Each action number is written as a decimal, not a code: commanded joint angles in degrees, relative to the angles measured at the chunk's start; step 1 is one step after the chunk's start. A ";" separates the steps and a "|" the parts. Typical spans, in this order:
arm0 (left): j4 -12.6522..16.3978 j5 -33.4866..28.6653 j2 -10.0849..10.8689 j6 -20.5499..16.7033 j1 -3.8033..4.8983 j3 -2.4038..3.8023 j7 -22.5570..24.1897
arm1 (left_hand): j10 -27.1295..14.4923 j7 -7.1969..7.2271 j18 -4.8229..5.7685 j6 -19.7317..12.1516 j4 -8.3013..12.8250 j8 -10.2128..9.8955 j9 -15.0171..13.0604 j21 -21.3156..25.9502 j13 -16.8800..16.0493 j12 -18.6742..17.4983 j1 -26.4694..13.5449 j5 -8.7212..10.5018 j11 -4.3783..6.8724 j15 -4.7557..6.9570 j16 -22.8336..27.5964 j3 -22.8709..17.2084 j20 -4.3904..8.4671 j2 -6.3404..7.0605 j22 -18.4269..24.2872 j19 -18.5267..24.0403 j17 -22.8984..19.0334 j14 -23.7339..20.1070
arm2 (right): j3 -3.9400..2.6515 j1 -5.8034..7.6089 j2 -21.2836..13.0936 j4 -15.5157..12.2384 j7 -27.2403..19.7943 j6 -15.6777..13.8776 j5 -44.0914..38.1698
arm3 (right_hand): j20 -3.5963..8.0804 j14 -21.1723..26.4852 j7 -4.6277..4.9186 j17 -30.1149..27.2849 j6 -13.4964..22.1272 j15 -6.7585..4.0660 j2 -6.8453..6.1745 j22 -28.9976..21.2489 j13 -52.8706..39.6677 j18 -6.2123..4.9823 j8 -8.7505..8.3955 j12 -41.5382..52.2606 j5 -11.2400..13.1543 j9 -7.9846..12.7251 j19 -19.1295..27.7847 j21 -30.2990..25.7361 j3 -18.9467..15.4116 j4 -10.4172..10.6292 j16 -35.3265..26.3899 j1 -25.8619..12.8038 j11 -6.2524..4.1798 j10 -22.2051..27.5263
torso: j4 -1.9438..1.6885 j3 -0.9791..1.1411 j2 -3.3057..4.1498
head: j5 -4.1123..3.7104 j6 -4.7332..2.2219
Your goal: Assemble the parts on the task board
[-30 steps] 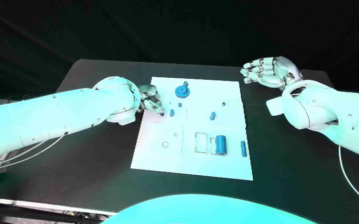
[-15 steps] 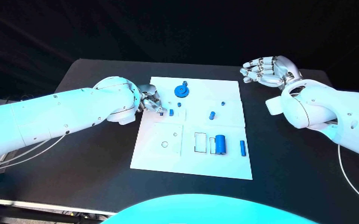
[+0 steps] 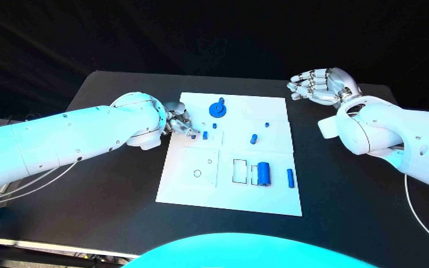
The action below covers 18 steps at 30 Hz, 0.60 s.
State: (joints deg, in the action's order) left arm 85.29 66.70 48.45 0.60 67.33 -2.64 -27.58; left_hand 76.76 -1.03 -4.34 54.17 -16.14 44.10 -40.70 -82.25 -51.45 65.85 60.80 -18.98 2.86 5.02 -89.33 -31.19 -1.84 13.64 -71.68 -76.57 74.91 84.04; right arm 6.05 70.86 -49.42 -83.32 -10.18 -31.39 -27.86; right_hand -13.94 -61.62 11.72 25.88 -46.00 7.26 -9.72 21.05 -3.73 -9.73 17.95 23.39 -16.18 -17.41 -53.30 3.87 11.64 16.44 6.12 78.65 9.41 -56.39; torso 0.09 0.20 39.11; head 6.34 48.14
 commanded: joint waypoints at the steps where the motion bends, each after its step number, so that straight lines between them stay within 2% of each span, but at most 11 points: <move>1: 0.20 0.12 0.35 0.10 -0.24 0.02 -0.09 | -0.20 -0.15 0.18 0.12 -0.13 -0.35 0.09 0.43 0.08 -0.24 -0.42 0.22 -0.28 0.36 0.13 0.38 0.17 0.21 0.21 -0.09 13.30 5.46 | -0.01 -0.04 -0.01 -0.03 -0.68 0.21 -0.08 | -0.04 -0.05 1.59 -0.10 -0.30 0.04 0.43 -0.12 0.05 -0.73 -0.19 -0.27 -0.18 0.11 0.44 -0.11 -0.05 0.01 -0.42 -0.29 0.15 -0.10 | 0.08 -0.01 0.05 | 0.00 -0.16; 15: 1.35 0.35 1.03 -1.83 -0.21 1.69 1.13 | -0.39 -0.34 0.14 0.23 -0.68 -0.89 0.36 0.59 0.28 -0.52 -3.00 0.25 -0.44 0.24 0.22 4.52 0.11 -0.77 0.34 0.00 13.11 5.41 | -0.01 -0.20 0.06 0.11 -0.75 0.20 -0.08 | -0.51 0.89 1.83 -1.02 -0.07 0.50 0.49 -1.41 0.04 -0.62 -0.28 -0.57 -0.19 0.33 2.01 -0.38 -0.19 -0.07 -1.32 -0.53 0.45 0.39 | 0.06 0.02 0.00 | -0.19 -0.38; 18: 1.45 -0.51 0.97 -2.71 -0.20 1.92 1.76 | -0.56 -0.41 0.11 0.14 -0.70 -1.14 0.46 0.68 0.51 -0.73 -4.16 1.49 -0.49 0.19 0.35 5.98 0.10 -1.22 0.46 0.08 12.84 5.33 | -0.01 -0.22 0.10 0.14 -0.78 0.22 -0.08 | -0.86 0.90 1.88 -1.51 -0.08 0.66 0.52 -2.50 0.03 -0.65 -0.23 -0.57 -0.19 0.43 3.72 -0.42 -0.24 -0.09 -1.55 -0.53 0.52 0.42 | 0.07 0.02 -0.01 | -0.16 -0.38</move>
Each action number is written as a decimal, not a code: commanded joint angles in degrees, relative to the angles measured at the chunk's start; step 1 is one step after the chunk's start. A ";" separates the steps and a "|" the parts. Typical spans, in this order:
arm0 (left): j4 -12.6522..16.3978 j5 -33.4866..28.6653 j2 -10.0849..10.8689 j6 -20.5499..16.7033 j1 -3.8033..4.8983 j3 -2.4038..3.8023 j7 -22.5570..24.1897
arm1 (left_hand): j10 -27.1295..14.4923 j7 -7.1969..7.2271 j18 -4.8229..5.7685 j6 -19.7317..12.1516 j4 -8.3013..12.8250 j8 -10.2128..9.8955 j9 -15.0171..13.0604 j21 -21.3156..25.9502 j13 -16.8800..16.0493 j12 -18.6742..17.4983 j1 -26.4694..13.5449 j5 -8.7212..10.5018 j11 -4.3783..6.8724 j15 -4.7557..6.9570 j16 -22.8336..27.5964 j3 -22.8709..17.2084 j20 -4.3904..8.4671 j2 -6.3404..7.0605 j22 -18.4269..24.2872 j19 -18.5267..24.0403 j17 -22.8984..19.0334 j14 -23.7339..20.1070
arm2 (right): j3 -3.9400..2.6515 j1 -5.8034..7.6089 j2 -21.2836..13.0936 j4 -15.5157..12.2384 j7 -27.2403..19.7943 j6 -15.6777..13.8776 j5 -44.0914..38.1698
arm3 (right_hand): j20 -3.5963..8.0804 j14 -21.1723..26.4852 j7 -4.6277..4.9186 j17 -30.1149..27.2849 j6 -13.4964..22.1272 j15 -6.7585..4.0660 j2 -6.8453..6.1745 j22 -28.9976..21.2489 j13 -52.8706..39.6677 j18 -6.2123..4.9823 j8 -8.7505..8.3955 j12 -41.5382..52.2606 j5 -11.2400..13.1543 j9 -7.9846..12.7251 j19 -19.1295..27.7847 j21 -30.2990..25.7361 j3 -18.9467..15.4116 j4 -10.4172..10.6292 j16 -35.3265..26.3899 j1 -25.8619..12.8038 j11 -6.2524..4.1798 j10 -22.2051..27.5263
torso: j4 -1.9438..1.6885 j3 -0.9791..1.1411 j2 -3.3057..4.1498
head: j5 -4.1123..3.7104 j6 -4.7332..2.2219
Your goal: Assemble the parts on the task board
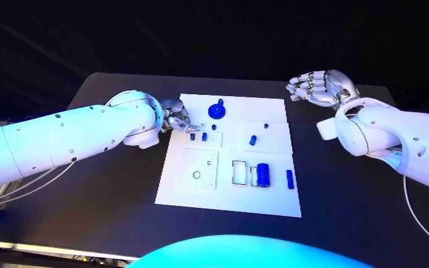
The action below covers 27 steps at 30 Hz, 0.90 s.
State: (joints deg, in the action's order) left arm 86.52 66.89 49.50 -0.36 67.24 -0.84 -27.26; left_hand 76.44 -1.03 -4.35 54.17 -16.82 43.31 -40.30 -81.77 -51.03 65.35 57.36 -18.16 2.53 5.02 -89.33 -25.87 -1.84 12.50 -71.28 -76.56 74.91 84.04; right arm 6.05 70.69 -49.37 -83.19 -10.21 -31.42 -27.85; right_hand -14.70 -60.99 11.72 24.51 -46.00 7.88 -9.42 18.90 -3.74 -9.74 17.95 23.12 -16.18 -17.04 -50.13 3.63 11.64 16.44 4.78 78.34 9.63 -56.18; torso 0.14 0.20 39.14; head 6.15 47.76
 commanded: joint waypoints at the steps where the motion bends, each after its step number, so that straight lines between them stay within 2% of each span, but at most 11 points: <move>1: 0.23 -1.17 -0.12 -2.18 -0.10 0.20 1.73 | -0.30 -0.42 0.08 0.11 -0.02 -0.45 0.10 0.27 0.16 -0.30 -1.09 1.57 -0.18 0.18 0.38 1.27 0.10 -0.32 0.17 0.16 12.76 5.31 | -0.01 -0.06 0.06 0.03 -0.77 0.25 -0.08 | -0.19 0.26 1.89 -0.28 -0.08 0.07 0.23 -0.63 0.03 -0.66 -0.22 -0.30 -0.19 0.10 0.99 -0.18 -0.26 -0.08 -0.26 -0.23 0.32 0.21 | 0.02 0.05 -0.04 | 0.05 -0.06; 4: 0.17 -2.32 -0.14 -3.66 -0.10 0.39 2.56 | -0.53 -0.45 0.01 -0.01 -0.03 -0.59 0.14 0.44 0.51 -0.57 -1.45 2.83 -0.20 0.17 0.51 2.04 0.11 -0.56 0.47 0.38 12.51 5.24 | -0.01 -0.07 0.08 0.06 -0.84 0.29 -0.08 | -0.33 0.29 1.91 -0.49 -0.08 0.14 0.25 -1.12 0.03 -0.68 -0.21 -0.30 -0.19 0.15 1.71 -0.19 -0.29 -0.09 -0.36 -0.22 0.34 0.22 | 0.04 0.05 -0.06 | 0.06 -0.09; 7: -0.19 -4.26 -0.08 -6.51 -0.08 0.73 4.18 | -3.09 -1.01 -0.68 -1.58 0.05 -1.36 0.29 2.10 4.54 -3.59 -0.87 2.89 -0.71 -0.14 1.61 2.84 0.05 -0.84 3.66 2.80 10.26 4.56 | -0.01 -0.08 0.08 0.09 -1.01 0.33 -0.07 | -0.34 0.29 1.91 -0.51 -0.08 0.15 0.26 -1.15 0.03 -0.68 -0.20 -0.29 -0.19 0.15 1.76 -0.19 -0.29 -0.09 -0.37 -0.22 0.35 0.21 | 0.01 0.05 -0.09 | -0.01 -0.23; 9: -0.74 -6.76 -0.05 -9.49 -0.04 1.01 6.52 | -10.25 -2.93 -2.35 -5.61 0.12 -3.41 0.92 6.84 14.01 -10.87 1.84 2.07 -2.38 -1.56 5.48 2.71 -0.81 -1.58 12.01 9.40 3.27 1.90 | -0.01 -0.09 0.07 0.10 -1.13 0.35 -0.06 | -0.35 0.29 1.91 -0.52 -0.09 0.15 0.27 -1.18 0.03 -0.68 -0.20 -0.29 -0.19 0.15 1.81 -0.19 -0.28 -0.09 -0.37 -0.22 0.34 0.21 | 0.01 0.06 -0.11 | -0.01 -0.31; 13: -2.48 -11.97 -0.49 -15.15 0.11 1.50 12.10 | -18.77 -6.51 -4.93 -11.64 0.26 -6.37 3.06 16.36 17.69 -15.11 9.16 1.78 -5.72 -4.66 13.23 0.55 -3.42 -2.15 25.94 21.21 -9.18 -5.25 | -0.01 -0.09 0.06 0.12 -1.30 0.55 -0.06 | -0.38 0.27 1.87 -0.60 -0.13 0.13 0.34 -1.32 0.03 -0.72 -0.17 -0.28 -0.22 0.16 1.93 -0.13 -0.18 -0.19 -0.39 -0.02 0.32 0.18 | -0.03 0.09 -0.10 | -0.20 -0.83; 14: -3.14 -12.90 -0.83 -16.20 0.14 1.66 13.48 | -19.10 -6.73 -5.00 -11.62 0.59 -6.79 3.92 16.48 18.04 -14.89 11.89 1.71 -5.84 -4.85 12.61 -0.83 -3.89 -2.40 25.59 20.68 -8.48 -4.96 | -0.01 -0.09 0.06 0.15 -1.38 0.63 -0.05 | -0.39 0.25 1.86 -0.63 -0.15 0.12 0.36 -1.37 0.03 -0.74 -0.16 -0.28 -0.24 0.17 1.96 -0.10 -0.12 -0.25 -0.39 0.10 0.30 0.17 | -0.04 0.08 -0.09 | -0.30 -1.05; 17: -5.22 -15.07 -2.07 -18.18 0.29 1.99 17.63 | -20.96 -7.61 -5.04 -12.30 0.92 -9.23 6.39 16.73 18.81 -15.04 15.24 1.79 -6.58 -5.41 12.26 -2.92 -4.42 -1.40 25.65 20.11 -8.62 -4.96 | -0.01 -0.10 0.11 0.29 -1.59 0.83 -0.17 | -0.41 0.05 1.69 -0.84 -0.50 0.03 0.59 -1.74 0.04 -0.83 -0.02 -0.28 -0.27 0.18 1.99 0.04 0.39 -0.52 -0.36 0.88 0.16 0.03 | -0.02 0.05 0.01 | -0.53 -1.59; 19: -6.22 -15.93 -2.79 -18.65 0.39 2.08 19.63 | -24.05 -8.38 -6.00 -13.33 1.30 -11.08 8.04 20.51 20.00 -16.73 17.03 1.94 -7.36 -6.09 15.60 -3.91 -4.91 -0.44 31.07 24.61 -14.05 -8.47 | -0.01 -0.10 0.13 0.34 -1.68 0.95 -0.31 | -0.40 -0.04 1.60 -0.95 -0.69 -0.02 0.63 -1.92 0.06 -0.85 0.02 -0.32 -0.28 0.21 1.95 0.09 0.69 -0.67 -0.35 1.31 0.07 -0.03 | 0.08 0.12 0.03 | -0.57 -1.88; 20: -7.14 -16.47 -3.59 -18.84 0.49 2.14 21.66 | -26.68 -8.99 -5.95 -13.85 1.49 -12.53 9.65 22.79 22.06 -19.19 18.43 2.30 -8.16 -6.86 21.53 -4.46 -5.69 0.35 32.19 26.43 -22.37 -14.86 | -0.01 -0.10 0.16 0.38 -1.78 1.13 -0.49 | -0.35 -0.17 1.44 -1.20 -0.99 -0.10 0.52 -2.32 0.10 -0.86 0.00 -0.52 -0.32 0.30 1.86 0.14 1.54 -1.16 -0.37 2.48 -0.08 -0.12 | 0.16 0.19 0.00 | -0.61 -2.07; 22: -8.07 -16.42 -4.52 -18.71 0.58 2.18 23.83 | -29.21 -9.50 -5.90 -14.63 1.74 -13.70 10.94 24.91 24.40 -22.13 19.55 2.37 -8.85 -7.60 27.82 -4.74 -6.34 0.94 33.28 27.84 -30.81 -21.52 | -0.01 -0.10 0.22 0.43 -1.88 1.37 -0.82 | -0.29 -0.28 1.29 -1.51 -1.35 -0.16 0.29 -2.80 0.14 -0.87 -0.11 -0.97 -0.36 0.48 1.71 0.19 2.92 -1.63 -0.42 3.73 -0.22 -0.22 | 0.19 0.22 -0.02 | -0.74 -2.31; 27: -10.79 -11.25 -7.55 -17.92 0.76 2.19 29.21 | -31.15 -10.00 -6.09 -15.23 3.79 -15.59 14.82 30.74 31.97 -29.26 23.20 2.51 -10.08 -8.82 32.68 -3.71 -7.84 2.24 36.61 29.57 -35.80 -26.24 | -0.01 -0.10 0.43 0.58 -2.00 1.95 -2.24 | -0.07 -0.66 0.97 -2.21 -2.17 -0.36 -1.31 -3.86 0.20 -0.85 -0.75 -2.77 -0.37 1.02 0.71 0.35 6.94 -2.48 -0.45 5.61 -0.37 -0.81 | 0.13 0.20 -0.02 | -1.10 -3.07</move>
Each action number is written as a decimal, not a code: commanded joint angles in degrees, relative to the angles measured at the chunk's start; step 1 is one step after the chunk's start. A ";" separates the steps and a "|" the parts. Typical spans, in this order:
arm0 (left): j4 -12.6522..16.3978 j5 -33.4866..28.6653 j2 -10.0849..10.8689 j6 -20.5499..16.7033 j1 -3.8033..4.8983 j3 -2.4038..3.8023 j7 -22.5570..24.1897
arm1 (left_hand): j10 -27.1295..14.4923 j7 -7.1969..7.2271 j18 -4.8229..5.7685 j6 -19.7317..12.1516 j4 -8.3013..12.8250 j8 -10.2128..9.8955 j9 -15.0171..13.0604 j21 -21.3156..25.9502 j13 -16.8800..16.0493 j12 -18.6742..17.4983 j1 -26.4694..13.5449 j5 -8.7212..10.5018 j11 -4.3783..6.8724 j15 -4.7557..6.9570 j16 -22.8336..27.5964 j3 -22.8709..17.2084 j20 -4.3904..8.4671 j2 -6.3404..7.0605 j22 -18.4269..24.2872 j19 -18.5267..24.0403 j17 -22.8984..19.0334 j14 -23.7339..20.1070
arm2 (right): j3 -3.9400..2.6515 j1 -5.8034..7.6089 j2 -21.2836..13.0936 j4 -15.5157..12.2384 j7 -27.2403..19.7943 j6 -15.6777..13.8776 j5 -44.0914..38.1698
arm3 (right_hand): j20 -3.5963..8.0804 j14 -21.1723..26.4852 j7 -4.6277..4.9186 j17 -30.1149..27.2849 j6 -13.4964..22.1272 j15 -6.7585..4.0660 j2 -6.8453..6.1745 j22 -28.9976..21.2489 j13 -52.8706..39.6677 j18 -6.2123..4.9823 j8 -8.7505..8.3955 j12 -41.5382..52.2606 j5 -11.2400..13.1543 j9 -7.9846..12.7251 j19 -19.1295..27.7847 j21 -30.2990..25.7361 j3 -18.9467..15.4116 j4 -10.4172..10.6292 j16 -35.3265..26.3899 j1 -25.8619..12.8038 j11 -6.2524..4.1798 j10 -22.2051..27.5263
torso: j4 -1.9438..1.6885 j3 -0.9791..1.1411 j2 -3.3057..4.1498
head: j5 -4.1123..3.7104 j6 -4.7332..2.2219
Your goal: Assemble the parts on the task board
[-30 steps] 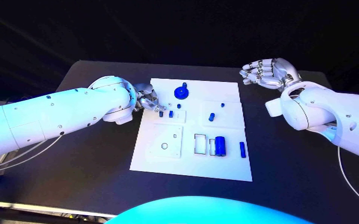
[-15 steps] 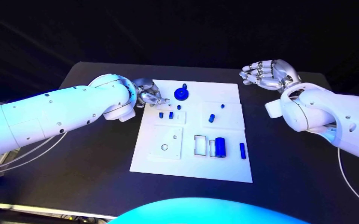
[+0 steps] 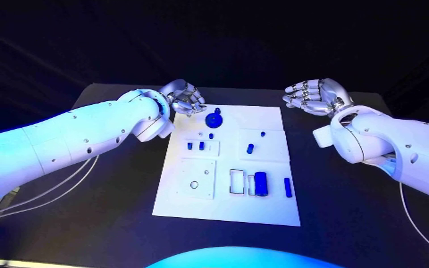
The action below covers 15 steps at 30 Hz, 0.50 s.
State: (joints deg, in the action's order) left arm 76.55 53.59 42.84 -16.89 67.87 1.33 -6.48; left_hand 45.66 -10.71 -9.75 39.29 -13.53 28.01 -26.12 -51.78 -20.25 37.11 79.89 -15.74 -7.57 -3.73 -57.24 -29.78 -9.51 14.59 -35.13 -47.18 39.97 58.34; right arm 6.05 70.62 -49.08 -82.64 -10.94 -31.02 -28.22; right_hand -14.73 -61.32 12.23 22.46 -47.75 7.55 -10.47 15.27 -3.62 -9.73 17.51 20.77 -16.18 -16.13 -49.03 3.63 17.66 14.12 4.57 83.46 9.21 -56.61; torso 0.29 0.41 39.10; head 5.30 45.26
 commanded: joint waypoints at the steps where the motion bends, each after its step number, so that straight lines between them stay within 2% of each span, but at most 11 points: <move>1: -1.32 3.30 -1.42 -1.22 0.17 -0.03 9.00 | -0.50 -0.17 -0.68 -0.51 0.95 -0.65 1.37 1.42 2.35 -1.98 1.31 0.09 -0.03 -0.09 1.16 0.53 -0.23 0.35 0.82 0.26 -1.65 -1.00 | -0.01 -0.03 0.16 0.03 -1.26 1.59 -2.09 | -0.03 -0.35 0.49 -0.20 -0.46 -0.03 -0.35 -0.29 0.09 -0.86 -0.34 -0.52 -0.37 0.13 -0.44 0.35 1.14 -0.20 -0.24 0.55 0.03 -0.42 | 0.00 0.03 0.02 | -0.29 -0.70; 3: -3.04 7.47 -3.17 -0.55 0.29 -0.24 10.27 | -0.78 -0.10 -0.66 -0.56 1.34 -0.88 1.93 1.93 3.25 -2.73 1.84 0.09 -0.17 -0.16 1.60 0.88 -0.30 0.50 1.08 0.36 -2.27 -1.37 | -0.01 -0.03 0.23 0.03 -1.21 1.69 -2.70 | 0.01 -0.42 0.53 -0.36 -0.60 -0.05 -0.79 -0.57 0.09 -0.86 -0.53 -0.99 -0.35 0.25 -0.63 0.34 2.16 -0.40 -0.25 0.78 0.04 -0.64 | -0.01 0.10 0.05 | -0.40 -1.03; 8: -7.10 14.18 -6.45 1.16 0.40 -0.98 10.62 | -2.63 -0.05 -0.54 -1.56 1.91 -1.68 3.41 3.40 5.39 -4.42 2.71 0.06 -0.89 -0.85 2.86 2.63 -0.75 0.53 1.74 1.08 -3.95 -2.89 | -0.01 -0.02 0.27 -0.09 -1.01 1.68 -3.77 | 0.01 -0.46 0.61 -0.46 -0.64 -0.04 -1.00 -0.74 0.09 -0.85 -0.67 -1.26 -0.34 0.33 -0.72 0.33 2.75 -0.46 -0.26 0.80 0.09 -0.76 | -0.02 0.01 0.07 | -0.72 -1.52; 11: -9.13 15.72 -7.81 1.32 0.42 -1.32 10.72 | -2.66 -0.27 -0.59 -1.56 1.91 -1.68 3.58 3.48 5.59 -4.39 2.79 0.08 -0.89 -0.82 2.60 3.07 -0.82 0.45 1.79 0.93 -4.05 -2.58 | -0.01 -0.01 0.29 -0.23 -0.92 1.67 -4.43 | 0.02 -0.48 0.63 -0.52 -0.67 -0.03 -1.11 -0.85 0.09 -0.85 -0.75 -1.43 -0.33 0.38 -0.78 0.33 3.14 -0.51 -0.26 0.81 0.10 -0.83 | 0.13 0.13 0.07 | -0.70 -1.70; 15: -11.01 16.75 -8.98 0.94 0.43 -1.54 10.93 | -2.39 -0.62 -0.68 -1.25 1.97 -1.54 3.84 3.41 5.89 -4.17 3.09 0.04 -0.83 -0.73 2.01 3.63 -0.83 0.20 1.77 0.48 -4.14 -2.05 | -0.01 0.00 0.32 -0.31 -0.84 1.66 -5.15 | 0.03 -0.52 0.61 -0.62 -0.76 -0.04 -1.37 -1.03 0.08 -0.85 -0.84 -1.68 -0.32 0.43 -0.87 0.32 3.76 -0.67 -0.27 0.89 0.09 -0.98 | 0.14 0.07 0.09 | -0.96 -1.91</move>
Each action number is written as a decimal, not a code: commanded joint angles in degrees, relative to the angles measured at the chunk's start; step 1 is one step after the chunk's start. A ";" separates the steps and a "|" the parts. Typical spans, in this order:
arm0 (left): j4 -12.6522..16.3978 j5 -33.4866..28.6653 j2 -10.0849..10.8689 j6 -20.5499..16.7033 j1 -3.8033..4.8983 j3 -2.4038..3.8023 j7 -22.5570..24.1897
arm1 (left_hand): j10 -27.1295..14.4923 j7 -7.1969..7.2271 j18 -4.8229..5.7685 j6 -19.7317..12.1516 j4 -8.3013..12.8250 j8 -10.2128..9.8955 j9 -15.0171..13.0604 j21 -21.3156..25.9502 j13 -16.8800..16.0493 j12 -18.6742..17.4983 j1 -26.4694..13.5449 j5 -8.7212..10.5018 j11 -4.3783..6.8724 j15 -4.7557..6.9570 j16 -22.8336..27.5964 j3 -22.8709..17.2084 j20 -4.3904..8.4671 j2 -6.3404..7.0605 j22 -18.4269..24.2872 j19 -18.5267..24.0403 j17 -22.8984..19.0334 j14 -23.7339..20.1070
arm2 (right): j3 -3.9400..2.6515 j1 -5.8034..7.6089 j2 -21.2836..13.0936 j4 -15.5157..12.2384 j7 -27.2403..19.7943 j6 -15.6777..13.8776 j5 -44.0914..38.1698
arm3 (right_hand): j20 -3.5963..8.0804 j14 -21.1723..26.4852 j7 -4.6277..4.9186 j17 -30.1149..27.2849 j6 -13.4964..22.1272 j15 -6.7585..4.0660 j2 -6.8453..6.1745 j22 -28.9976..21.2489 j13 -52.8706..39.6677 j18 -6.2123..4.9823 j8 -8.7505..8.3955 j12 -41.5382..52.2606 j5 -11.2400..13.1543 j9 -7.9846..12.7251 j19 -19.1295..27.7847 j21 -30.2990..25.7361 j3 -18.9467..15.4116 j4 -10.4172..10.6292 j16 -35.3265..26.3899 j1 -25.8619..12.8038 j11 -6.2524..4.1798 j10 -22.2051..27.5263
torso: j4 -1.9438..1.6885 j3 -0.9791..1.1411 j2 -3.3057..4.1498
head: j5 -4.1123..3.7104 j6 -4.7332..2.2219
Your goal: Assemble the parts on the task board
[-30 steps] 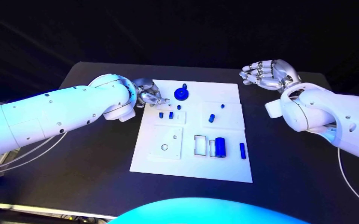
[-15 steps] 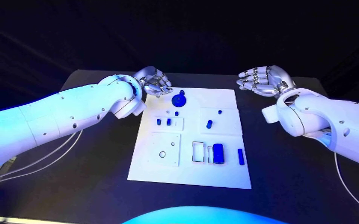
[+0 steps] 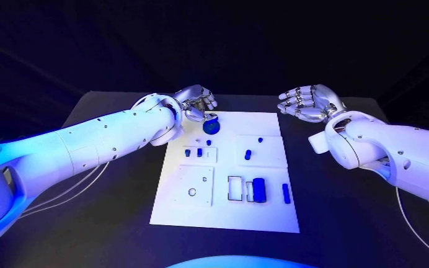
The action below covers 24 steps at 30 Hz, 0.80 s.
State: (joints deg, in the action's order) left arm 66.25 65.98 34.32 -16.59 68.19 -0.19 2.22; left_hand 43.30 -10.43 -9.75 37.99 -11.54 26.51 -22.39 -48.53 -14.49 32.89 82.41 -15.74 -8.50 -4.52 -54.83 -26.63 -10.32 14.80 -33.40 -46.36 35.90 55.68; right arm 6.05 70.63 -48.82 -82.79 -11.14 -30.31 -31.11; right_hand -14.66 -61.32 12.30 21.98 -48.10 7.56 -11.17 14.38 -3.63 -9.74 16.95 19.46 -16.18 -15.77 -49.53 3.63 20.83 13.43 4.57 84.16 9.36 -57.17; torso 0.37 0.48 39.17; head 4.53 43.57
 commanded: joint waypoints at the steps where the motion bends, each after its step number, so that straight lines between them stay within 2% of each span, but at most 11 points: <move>1: -0.94 4.50 -0.61 0.44 0.11 -0.04 2.29 | 0.00 -0.91 -0.69 0.08 -0.02 -0.02 0.15 0.13 0.17 0.08 0.60 0.03 0.11 0.07 -0.49 0.55 -0.01 -0.04 0.03 -0.40 -0.07 0.68 | -0.01 -0.01 0.06 -0.16 -0.62 0.95 -2.39 | -0.04 -0.52 0.55 -0.14 -0.41 -0.05 -0.67 -0.14 0.08 -0.84 -0.28 -0.37 -0.32 0.07 -0.37 0.32 0.59 0.02 -0.27 0.19 -0.06 -0.42 | 0.08 0.01 0.02 | -0.20 -0.24; 4: -0.98 4.27 -0.65 -0.27 0.11 -0.04 2.53 | 0.14 -0.95 -0.70 0.35 -0.06 0.09 0.26 0.04 0.30 0.19 0.67 0.00 0.14 0.10 -0.80 0.77 0.01 -0.13 -0.02 -0.61 -0.09 0.87 | -0.01 -0.01 0.08 -0.19 -0.51 0.91 -3.10 | -0.02 -0.58 0.52 -0.23 -0.52 -0.07 -0.99 -0.31 0.07 -0.84 -0.36 -0.61 -0.30 0.11 -0.46 0.31 1.19 -0.21 -0.26 0.29 -0.09 -0.60 | 0.12 0.02 0.01 | -0.26 -0.30; 7: -0.65 2.94 -0.43 -0.83 0.11 0.08 2.73 | 0.63 -0.96 -0.72 0.78 -0.19 0.21 0.53 -0.20 0.46 0.62 0.72 0.00 0.24 0.18 -1.59 1.19 0.07 -0.22 -0.17 -1.00 -0.04 1.27 | -0.01 -0.01 0.07 -0.21 -0.20 1.16 -5.14 | 0.08 -0.99 0.47 -0.28 -0.64 -0.18 -1.49 -0.51 0.07 -0.87 -0.47 -0.97 -0.27 0.17 -0.82 0.43 2.04 -0.60 -0.08 0.39 -0.14 -0.84 | 0.07 -0.06 0.06 | -0.48 -0.29; 10: 0.08 0.59 0.07 -1.20 0.11 0.26 2.97 | 1.38 -0.87 -0.72 1.66 -0.44 0.49 0.92 -0.60 0.49 1.57 0.77 0.00 0.42 0.33 -2.87 1.63 0.20 -0.30 -0.46 -1.45 0.09 1.62 | -0.02 -0.01 0.07 -0.30 0.38 1.95 -8.46 | 0.79 -3.06 0.21 -0.07 -1.03 -0.81 -2.49 -0.47 0.07 -0.89 -0.66 -2.02 -0.18 0.24 -3.39 1.55 3.62 -1.28 0.91 -0.04 -0.33 -1.12 | -0.11 -0.13 0.05 | -0.70 -0.30; 12: 1.09 -0.61 0.78 -0.59 0.11 0.48 2.85 | 2.44 -0.49 -0.74 3.20 -0.62 1.17 1.20 -1.25 0.11 3.32 0.98 -0.05 0.77 0.66 -4.57 1.82 0.44 -0.38 -0.94 -1.96 0.36 2.09 | -0.02 -0.01 0.10 -0.40 0.74 2.52 -10.46 | 1.45 -4.62 0.04 0.24 -1.28 -1.35 -2.83 -0.26 0.05 -0.87 -0.75 -2.50 -0.13 0.25 -5.16 2.44 4.38 -1.78 1.68 -0.30 -0.56 -1.61 | -0.09 -0.09 0.02 | -0.65 -0.24; 14: 2.56 -0.89 1.82 0.96 0.11 0.81 2.42 | 3.54 0.22 -0.76 4.79 -0.60 2.06 1.35 -2.64 -1.19 6.61 1.22 -0.09 1.50 1.32 -7.44 2.01 0.92 -0.42 -1.90 -2.84 1.02 3.25 | -0.02 -0.01 0.08 -0.51 1.04 2.98 -11.88 | 1.59 -4.91 0.00 0.31 -1.37 -1.44 -2.89 -0.22 0.05 -0.86 -0.76 -2.62 -0.12 0.25 -5.49 2.62 4.56 -1.90 1.81 -0.41 -0.61 -1.76 | -0.01 -0.02 0.06 | -0.55 -0.15; 15: 3.71 -0.62 2.67 2.51 0.11 1.00 1.94 | 4.63 0.96 -0.80 6.20 -0.49 2.78 1.28 -4.22 -1.94 8.65 1.50 -0.26 2.37 2.02 -10.51 1.69 1.55 -0.47 -2.92 -3.93 2.94 5.67 | -0.02 -0.01 0.04 -0.55 1.23 3.21 -12.54 | 1.59 -4.91 0.00 0.31 -1.37 -1.44 -2.89 -0.22 0.05 -0.86 -0.76 -2.62 -0.12 0.25 -5.49 2.62 4.56 -1.90 1.81 -0.41 -0.61 -1.76 | -0.05 -0.03 0.06 | -0.69 -0.10; 17: 5.19 0.31 3.82 4.70 0.12 1.17 1.19 | 5.40 1.28 -0.81 6.75 -0.59 2.82 1.41 -5.89 -2.24 9.69 1.41 -0.26 2.98 2.52 -15.37 1.27 2.10 -0.39 -3.98 -4.96 9.40 10.62 | -0.02 -0.01 -0.02 -0.55 1.46 3.41 -13.21 | 1.61 -4.94 -0.01 0.32 -1.40 -1.45 -2.88 -0.22 0.05 -0.85 -0.76 -2.64 -0.12 0.25 -5.53 2.64 4.60 -1.92 1.83 -0.44 -0.62 -1.79 | -0.17 -0.09 0.03 | -0.88 -0.04; 19: 6.58 1.79 4.94 6.97 0.14 1.27 0.47 | 5.77 1.50 -0.79 7.08 -0.74 2.66 1.58 -7.25 -2.36 10.23 1.22 -0.24 3.26 2.86 -18.52 0.92 2.47 -0.16 -4.92 -5.51 13.72 13.66 | -0.02 -0.01 -0.10 -0.54 1.72 3.58 -13.93 | 1.61 -4.94 -0.01 0.32 -1.40 -1.45 -2.88 -0.22 0.05 -0.85 -0.76 -2.64 -0.12 0.25 -5.53 2.64 4.60 -1.92 1.83 -0.44 -0.62 -1.79 | -0.29 -0.15 -0.04 | -0.96 0.16; 21: 7.60 3.56 5.77 8.56 0.15 1.30 -0.01 | 5.79 1.62 -0.78 7.05 -0.73 2.45 1.70 -7.82 -2.33 10.28 1.22 -0.21 3.37 2.97 -19.40 0.79 2.59 0.08 -5.32 -5.69 14.68 14.45 | -0.02 -0.01 -0.16 -0.54 1.99 3.66 -14.64 | 1.63 -4.95 -0.03 0.32 -1.43 -1.47 -2.91 -0.22 0.05 -0.84 -0.76 -2.67 -0.12 0.24 -5.56 2.66 4.65 -1.97 1.83 -0.42 -0.64 -1.82 | -0.30 -0.12 -0.02 | -0.90 0.19; 24: 8.52 6.17 6.40 9.74 0.15 1.16 -0.33 | 5.10 1.53 -0.72 6.90 -0.93 2.05 1.91 -8.15 -1.88 9.48 1.08 -0.19 3.16 2.85 -18.91 0.56 2.60 0.41 -5.64 -5.50 13.08 13.49 | -0.02 -0.01 -0.20 -0.51 2.29 3.70 -15.30 | 1.64 -4.94 -0.04 0.32 -1.44 -1.47 -2.93 -0.22 0.05 -0.83 -0.76 -2.69 -0.12 0.24 -5.58 2.66 4.67 -2.00 1.82 -0.41 -0.65 -1.84 | -0.36 -0.14 0.05 | -0.99 0.23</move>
State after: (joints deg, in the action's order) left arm 74.23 68.45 40.72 -11.32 68.25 1.01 2.89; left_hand 48.94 -8.89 -9.73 44.67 -12.44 28.71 -20.52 -56.31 -16.52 42.59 83.57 -15.75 -5.15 -1.69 -73.92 -25.82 -7.67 14.70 -38.98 -51.71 49.30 69.59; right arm 6.04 70.64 -48.99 -83.24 -9.46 -28.03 -43.18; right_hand -13.01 -65.83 12.35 22.25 -49.08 6.14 -13.53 14.10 -3.64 -9.74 16.39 17.16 -16.18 -15.58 -54.66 6.00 25.25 11.38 6.13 83.64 8.79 -58.66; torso 0.08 0.38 39.19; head 3.59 43.73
